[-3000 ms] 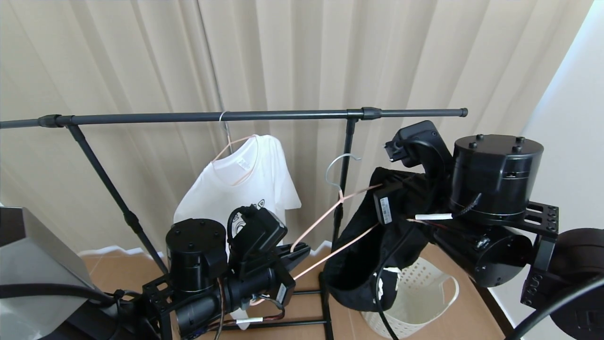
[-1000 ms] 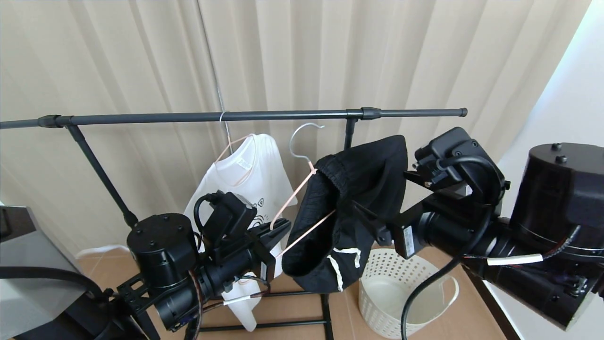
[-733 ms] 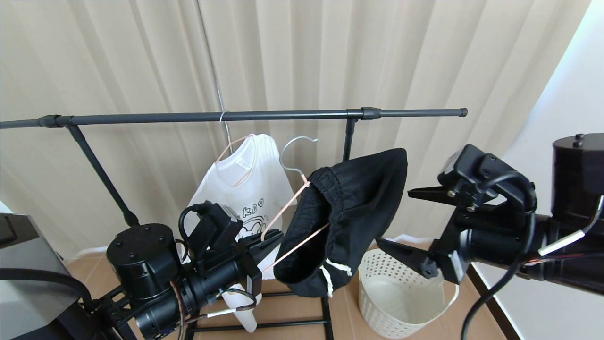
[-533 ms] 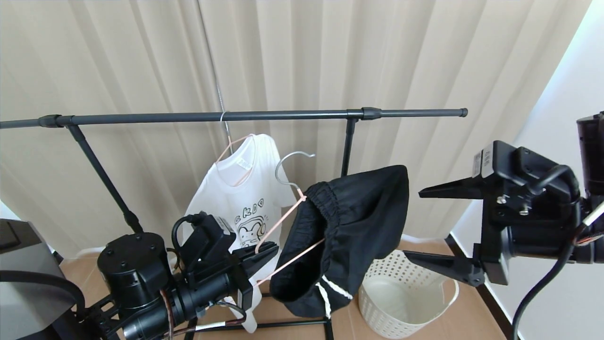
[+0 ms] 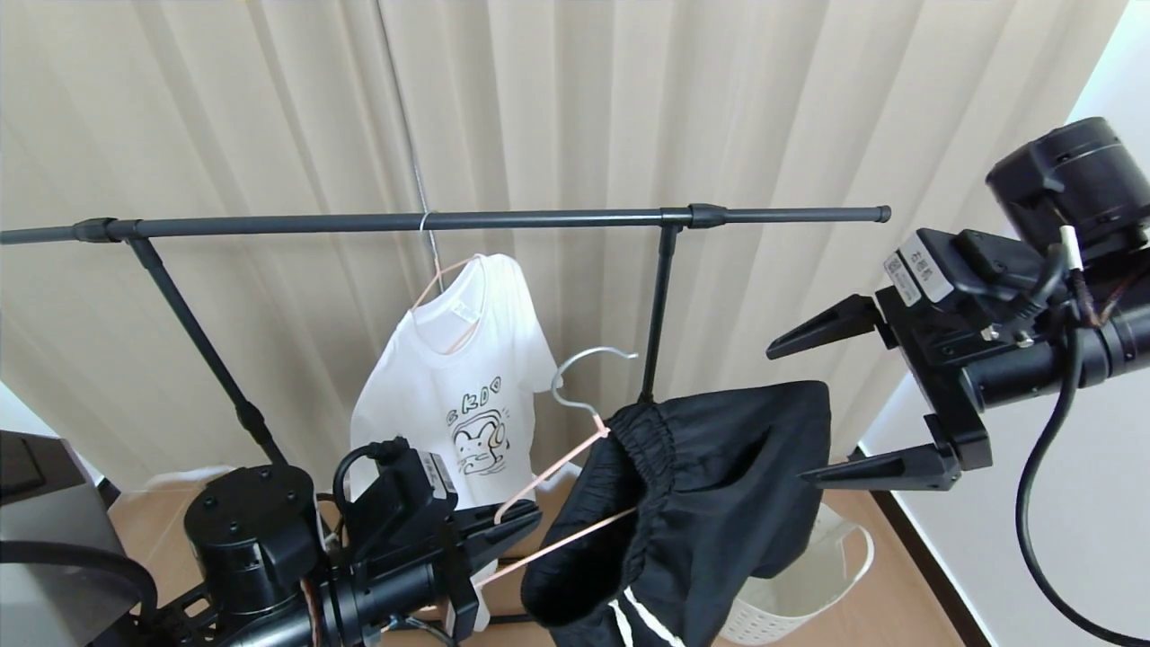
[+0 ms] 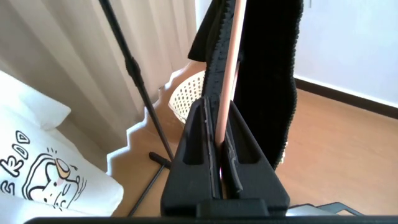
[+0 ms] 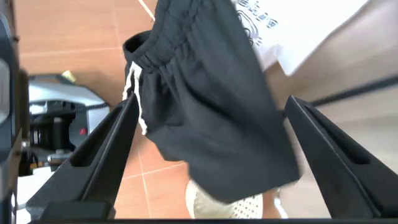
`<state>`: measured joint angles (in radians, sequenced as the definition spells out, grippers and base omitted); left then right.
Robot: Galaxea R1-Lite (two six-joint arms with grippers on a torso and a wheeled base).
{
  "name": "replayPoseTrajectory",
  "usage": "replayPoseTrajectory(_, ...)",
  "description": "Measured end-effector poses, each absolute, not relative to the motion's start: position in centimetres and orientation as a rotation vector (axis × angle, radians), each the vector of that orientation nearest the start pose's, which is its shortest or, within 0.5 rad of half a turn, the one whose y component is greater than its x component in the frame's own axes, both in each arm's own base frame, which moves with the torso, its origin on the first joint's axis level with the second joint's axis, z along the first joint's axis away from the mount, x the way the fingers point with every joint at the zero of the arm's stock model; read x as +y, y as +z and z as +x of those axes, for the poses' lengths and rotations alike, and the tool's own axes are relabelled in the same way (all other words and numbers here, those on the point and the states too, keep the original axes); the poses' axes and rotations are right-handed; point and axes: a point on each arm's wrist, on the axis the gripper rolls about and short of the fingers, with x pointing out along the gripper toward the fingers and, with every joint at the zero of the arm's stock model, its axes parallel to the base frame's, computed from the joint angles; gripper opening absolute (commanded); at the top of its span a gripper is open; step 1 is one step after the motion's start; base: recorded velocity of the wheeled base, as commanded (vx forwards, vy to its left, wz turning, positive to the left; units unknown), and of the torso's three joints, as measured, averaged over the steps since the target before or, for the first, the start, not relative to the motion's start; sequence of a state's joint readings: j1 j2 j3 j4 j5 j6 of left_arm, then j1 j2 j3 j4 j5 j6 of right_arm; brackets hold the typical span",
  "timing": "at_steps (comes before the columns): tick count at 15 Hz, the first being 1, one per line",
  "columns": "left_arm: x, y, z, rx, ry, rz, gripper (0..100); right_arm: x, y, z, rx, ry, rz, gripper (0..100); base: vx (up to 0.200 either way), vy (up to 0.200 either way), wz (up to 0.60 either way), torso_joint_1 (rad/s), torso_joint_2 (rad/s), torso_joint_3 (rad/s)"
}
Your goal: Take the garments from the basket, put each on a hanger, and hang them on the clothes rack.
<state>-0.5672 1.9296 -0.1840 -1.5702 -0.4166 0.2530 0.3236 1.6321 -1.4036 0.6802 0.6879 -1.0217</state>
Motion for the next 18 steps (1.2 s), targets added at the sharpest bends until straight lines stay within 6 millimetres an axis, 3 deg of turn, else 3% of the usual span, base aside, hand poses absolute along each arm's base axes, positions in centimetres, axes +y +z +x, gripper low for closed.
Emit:
replayPoseTrajectory(3,-14.4,7.8,20.2,0.043,-1.033,0.266,0,10.5,24.8,27.4,0.399,1.344,-0.679,100,0.000,0.000,0.00,0.000,0.00,0.000)
replayPoseTrajectory(6,-14.6,7.8,20.1,0.039,-1.053,0.265,0,11.4,23.4,28.6,0.436,1.372,-0.668,100,0.000,0.000,0.00,0.000,0.00,0.000)
replayPoseTrajectory(12,-14.7,7.9,20.2,0.031,-1.052,0.264,0,13.8,21.6,28.6,0.483,1.450,-0.668,100,0.000,0.000,0.00,0.000,0.00,0.000)
replayPoseTrajectory(17,-14.7,7.9,20.2,0.031,-1.050,0.264,0,14.4,21.4,29.0,0.494,1.451,-0.665,100,0.000,0.000,0.00,0.000,0.00,0.000)
replayPoseTrajectory(18,-14.7,7.9,20.2,0.031,-1.050,0.263,0,14.4,21.4,29.1,0.498,1.445,-0.668,0,0.000,0.000,0.00,0.000,0.00,0.000)
